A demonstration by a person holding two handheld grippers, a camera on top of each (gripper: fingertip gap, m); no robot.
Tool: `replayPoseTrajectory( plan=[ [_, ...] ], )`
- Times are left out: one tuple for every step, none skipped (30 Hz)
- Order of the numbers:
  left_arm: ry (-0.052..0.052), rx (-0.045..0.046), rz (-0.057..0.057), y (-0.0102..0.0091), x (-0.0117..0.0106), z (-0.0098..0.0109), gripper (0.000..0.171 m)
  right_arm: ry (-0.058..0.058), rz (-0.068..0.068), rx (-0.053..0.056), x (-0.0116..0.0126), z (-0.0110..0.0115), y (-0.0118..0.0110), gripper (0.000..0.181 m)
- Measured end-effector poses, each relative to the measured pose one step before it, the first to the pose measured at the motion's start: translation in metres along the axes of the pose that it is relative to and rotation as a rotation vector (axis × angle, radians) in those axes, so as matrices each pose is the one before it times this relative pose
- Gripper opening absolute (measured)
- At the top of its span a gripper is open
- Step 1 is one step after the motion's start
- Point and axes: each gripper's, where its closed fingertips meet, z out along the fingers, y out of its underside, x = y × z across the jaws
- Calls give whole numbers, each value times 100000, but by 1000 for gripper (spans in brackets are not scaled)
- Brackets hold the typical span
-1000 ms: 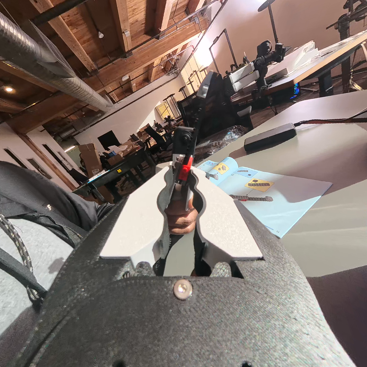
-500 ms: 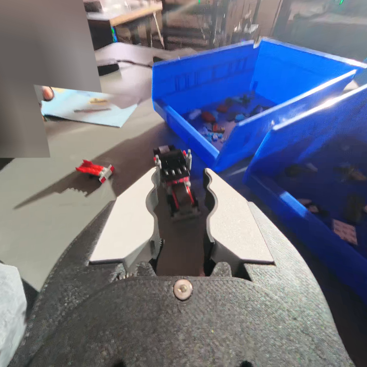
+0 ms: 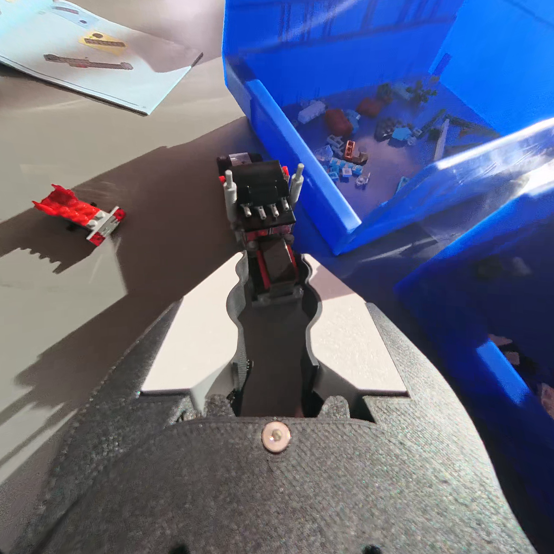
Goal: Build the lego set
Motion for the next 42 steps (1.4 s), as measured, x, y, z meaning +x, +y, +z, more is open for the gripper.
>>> replayPoseTrajectory(
  plan=[
    [-417,-508,-486,75,-52,-35,16,385,-1189,-721,128,186,-94,35],
    [-671,-711,-188,114,-76,-13,16,-38,-898,-1079,60,55,-35,35],
    [-960,-657,149,110,-119,-14,16,92,-181,-438,79,-119,-115,37],
    [-880,-757,-71,116,-106,-6,16,-25,198,542,82,-327,-237,41],
    [-779,-959,-449,160,-111,-9,16,-306,580,867,46,-493,-297,42],
    [-1078,-958,-756,186,-158,-25,16,-324,787,836,18,-592,-319,42],
    [-1898,-1316,-1392,268,-300,-41,16,-46,565,1457,-10,-665,-441,43],
    [-2475,-2134,-2026,424,-436,-32,16,-652,85,2339,-198,-680,-627,43],
    [-2764,-2203,-2386,483,-497,4,16,-2501,73,3045,-587,-606,-799,42],
    [-2599,-1434,-2800,422,-471,39,16,-4646,640,3695,-1056,-419,-972,42],
    [-1953,-1310,-3053,470,-362,101,16,-5536,1457,4087,-1319,-153,-1067,41],
    [-2117,-2002,-3354,603,-312,172,16,-6007,1647,4006,-1506,222,-1008,41],
    [-1740,-1388,-2177,513,-65,169,16,-6247,1513,3253,-1577,585,-795,41],
    [-1771,-352,-1541,421,13,125,16,-5714,1390,1906,-1457,943,-467,41],
    [-2774,-1398,-2422,644,-182,101,16,-5234,1206,725,-1282,1178,-156,41],
    [-3035,-1984,-1826,758,-264,53,16,-4891,892,-214,-1124,1314,75,41],
    [-3314,-1397,-1127,673,-254,-59,16,-4046,206,-1093,-890,1330,235,41],
    [-3363,-1969,-110,707,-219,-173,16,-2992,-636,-1711,-655,1271,314,41],
    [-4064,-3040,936,821,-303,-261,16,-2227,-1048,-1999,-460,1126,331,41],
    [-5308,-3603,2130,864,-470,-337,16,-1837,-1183,-1972,-333,960,306,41],
    [-5379,-3808,2889,874,-493,-358,16,-1352,-1185,-1606,-194,782,251,41],
    [-4228,-4316,2333,928,-378,-289,16,-663,-1018,-1285,-31,616,215,41],
    [-3543,-2502,1580,649,-320,-263,16,-376,-777,-1268,57,502,233,41],
    [-3276,-1800,1000,496,-331,-210,16,-252,-382,-1411,118,416,257,41],
    [-2892,-1875,752,460,-324,-121,16,-135,-48,-1444,151,329,266,41],
    [-1939,-1389,696,350,-197,-50,16,71,91,-1381,172,253,245,41],
    [-690,-174,124,99,13,-50,16,246,65,-1415,190,182,246,41],
    [-1425,-328,385,72,-107,-29,16,435,42,-1659,192,139,283,42],
    [-2001,387,587,-46,-169,-37,16,826,133,-1942,235,118,342,42],
    [-2365,681,463,-73,-227,-33,16,1192,70,-2022,277,85,366,42],
    [-2359,1041,-59,-125,-246,-30,16,1243,-98,-1586,263,26,278,43],
    [-1724,892,-120,-93,-166,-29,16,1071,-382,-771,216,-19,127,43],
    [-1423,765,-378,-66,-136,-24,16,1147,-571,-651,214,-24,122,44],
    [-1581,1062,-498,-113,-174,-39,17,1080,-346,-843,227,-5,159,44],
    [-1844,755,-114,-62,-196,-48,20,466,7,-630,148,-9,115,44],
    [-1954,430,123,-33,-231,-57,24,-265,367,-195,49,-22,45,45],
    [-884,590,88,-42,-96,-56,24,-464,649,169,28,-28,-14,45],
    [-1002,1052,-688,-101,-165,-87,25,-529,657,264,30,-33,-34,45],
    [-828,1135,-606,-129,-162,-96,27,-556,475,237,22,-54,-29,46],
    [-619,1300,-495,-191,-141,-162,32,-123,291,164,101,-76,-10,46],
    [-751,1218,-207,-211,-185,-193,39,283,182,136,211,-126,7,47],
    [-1067,919,48,-173,-264,-225,44,474,398,362,289,-168,-21,48]
  ],
)
